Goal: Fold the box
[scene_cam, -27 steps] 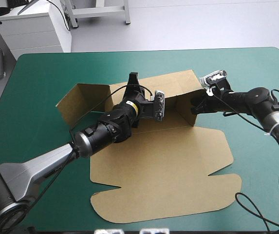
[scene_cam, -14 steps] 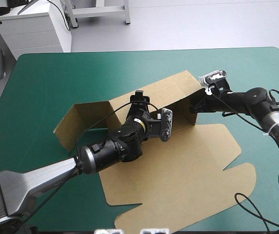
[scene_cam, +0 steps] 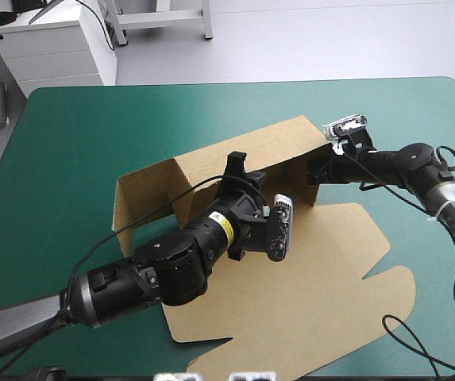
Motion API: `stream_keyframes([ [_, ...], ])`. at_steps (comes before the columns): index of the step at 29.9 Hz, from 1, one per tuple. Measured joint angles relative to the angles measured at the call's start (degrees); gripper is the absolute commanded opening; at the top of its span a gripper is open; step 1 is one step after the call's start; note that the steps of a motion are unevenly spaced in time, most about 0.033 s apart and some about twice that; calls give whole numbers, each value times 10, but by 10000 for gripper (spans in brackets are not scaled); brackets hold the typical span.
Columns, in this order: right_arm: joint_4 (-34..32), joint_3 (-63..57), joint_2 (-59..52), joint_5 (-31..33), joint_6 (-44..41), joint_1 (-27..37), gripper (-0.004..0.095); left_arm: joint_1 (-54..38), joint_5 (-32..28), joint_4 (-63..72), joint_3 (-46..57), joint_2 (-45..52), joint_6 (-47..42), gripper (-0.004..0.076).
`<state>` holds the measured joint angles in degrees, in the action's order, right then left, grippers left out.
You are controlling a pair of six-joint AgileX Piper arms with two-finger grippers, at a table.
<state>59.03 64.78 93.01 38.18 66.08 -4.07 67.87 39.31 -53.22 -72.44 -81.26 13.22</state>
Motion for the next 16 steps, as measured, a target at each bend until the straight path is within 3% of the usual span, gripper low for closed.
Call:
stream_keyframes([
  [9, 0, 0, 0, -4, -2, 0, -15, -11, 8, -5, -24, 7, 1, 17],
  [16, -12, -1, -8, -16, -4, 0, -16, -152, 20, 151, -112, 7, 15, 17],
])
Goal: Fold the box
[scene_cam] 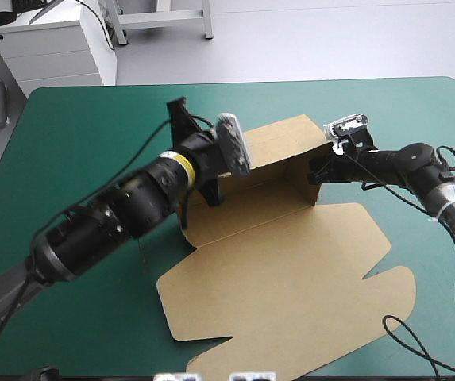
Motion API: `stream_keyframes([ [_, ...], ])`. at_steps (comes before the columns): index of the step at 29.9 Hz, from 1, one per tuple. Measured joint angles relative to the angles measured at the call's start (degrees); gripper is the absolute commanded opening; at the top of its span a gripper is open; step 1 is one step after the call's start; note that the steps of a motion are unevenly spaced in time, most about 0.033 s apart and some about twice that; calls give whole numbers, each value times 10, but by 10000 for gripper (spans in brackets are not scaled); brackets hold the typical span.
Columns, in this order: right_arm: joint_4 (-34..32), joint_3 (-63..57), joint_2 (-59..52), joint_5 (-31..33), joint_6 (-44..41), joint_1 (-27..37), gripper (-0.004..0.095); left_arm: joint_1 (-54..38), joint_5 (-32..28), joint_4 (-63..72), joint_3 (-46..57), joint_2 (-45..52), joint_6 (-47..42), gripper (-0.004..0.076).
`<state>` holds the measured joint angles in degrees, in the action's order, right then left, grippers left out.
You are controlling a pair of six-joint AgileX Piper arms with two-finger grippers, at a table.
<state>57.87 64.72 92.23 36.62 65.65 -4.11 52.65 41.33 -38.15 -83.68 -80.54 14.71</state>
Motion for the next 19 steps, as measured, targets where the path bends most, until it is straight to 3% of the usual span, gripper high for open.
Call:
stream_keyframes([
  [6, -40, -2, -30, -15, -7, -1, -16, -151, 70, 135, -58, 11, 26, 17],
  [19, -96, -2, -68, -15, -39, -1, -18, -408, 187, 275, -63, 68, 18, 15],
])
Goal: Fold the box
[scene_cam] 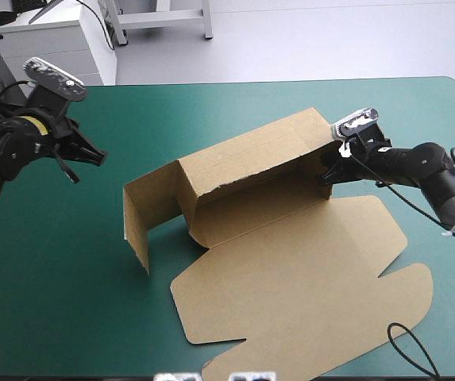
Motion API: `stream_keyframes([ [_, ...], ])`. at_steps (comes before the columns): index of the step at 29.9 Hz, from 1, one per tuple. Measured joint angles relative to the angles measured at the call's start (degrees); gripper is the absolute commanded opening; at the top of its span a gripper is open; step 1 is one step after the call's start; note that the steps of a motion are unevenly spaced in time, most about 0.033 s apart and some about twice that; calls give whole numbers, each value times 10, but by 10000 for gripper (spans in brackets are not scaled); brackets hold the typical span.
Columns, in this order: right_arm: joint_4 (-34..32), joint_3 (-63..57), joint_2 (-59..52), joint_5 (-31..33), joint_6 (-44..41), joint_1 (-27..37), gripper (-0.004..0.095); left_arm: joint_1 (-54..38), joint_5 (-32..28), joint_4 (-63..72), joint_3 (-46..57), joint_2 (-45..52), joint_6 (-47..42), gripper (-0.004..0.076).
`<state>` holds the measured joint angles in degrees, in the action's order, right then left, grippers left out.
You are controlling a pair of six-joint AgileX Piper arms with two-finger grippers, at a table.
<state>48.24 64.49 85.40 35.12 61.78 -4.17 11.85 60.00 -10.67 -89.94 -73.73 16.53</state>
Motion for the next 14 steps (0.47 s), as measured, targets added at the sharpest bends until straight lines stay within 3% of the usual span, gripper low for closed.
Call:
stream_keyframes([
  [8, -31, 0, -14, 4, -19, 0, -18, -71, 10, 13, 18, 27, -27, 15],
  [14, -95, 0, -34, 41, -89, 0, -18, -72, 9, 15, 31, 27, -28, 13],
])
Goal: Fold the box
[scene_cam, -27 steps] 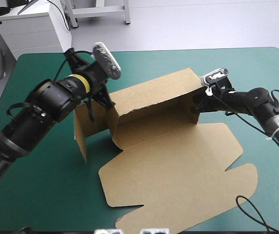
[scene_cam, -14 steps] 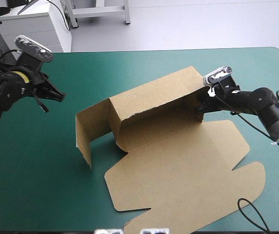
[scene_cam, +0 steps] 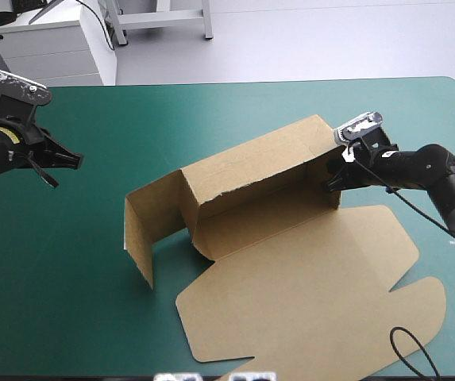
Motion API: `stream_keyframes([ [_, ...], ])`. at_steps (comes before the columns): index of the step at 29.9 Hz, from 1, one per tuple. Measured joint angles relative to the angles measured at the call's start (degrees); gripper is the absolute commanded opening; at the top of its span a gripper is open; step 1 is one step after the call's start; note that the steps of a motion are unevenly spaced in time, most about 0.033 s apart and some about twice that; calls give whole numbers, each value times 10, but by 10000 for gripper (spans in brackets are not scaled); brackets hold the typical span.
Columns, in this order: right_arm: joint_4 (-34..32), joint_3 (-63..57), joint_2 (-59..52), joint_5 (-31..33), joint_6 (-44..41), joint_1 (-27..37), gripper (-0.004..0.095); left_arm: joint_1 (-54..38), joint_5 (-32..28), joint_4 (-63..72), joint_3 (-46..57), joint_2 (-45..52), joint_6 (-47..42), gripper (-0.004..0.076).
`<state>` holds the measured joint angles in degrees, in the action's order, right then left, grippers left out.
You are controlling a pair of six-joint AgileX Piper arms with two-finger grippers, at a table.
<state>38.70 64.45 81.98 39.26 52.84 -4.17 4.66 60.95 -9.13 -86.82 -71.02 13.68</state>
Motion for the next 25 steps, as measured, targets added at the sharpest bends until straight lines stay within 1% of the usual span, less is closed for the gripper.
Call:
stream_keyframes([
  [8, -153, 59, -4, 111, -192, 0, -18, 0, -9, 0, 15, 0, 6, 12],
  [11, -194, 95, 0, 147, -252, 0, -18, 0, -10, -1, 16, 0, 6, 12],
  [13, -207, 120, 10, 175, -274, 0, -17, 0, -11, -1, 16, 0, 6, 12],
  [17, -211, 167, 49, 225, -295, 0, -17, 0, -13, -1, 16, 0, 6, 12],
  [25, -226, 252, 158, 262, -353, 0, -17, 0, -14, 0, 16, 0, 7, 10],
])
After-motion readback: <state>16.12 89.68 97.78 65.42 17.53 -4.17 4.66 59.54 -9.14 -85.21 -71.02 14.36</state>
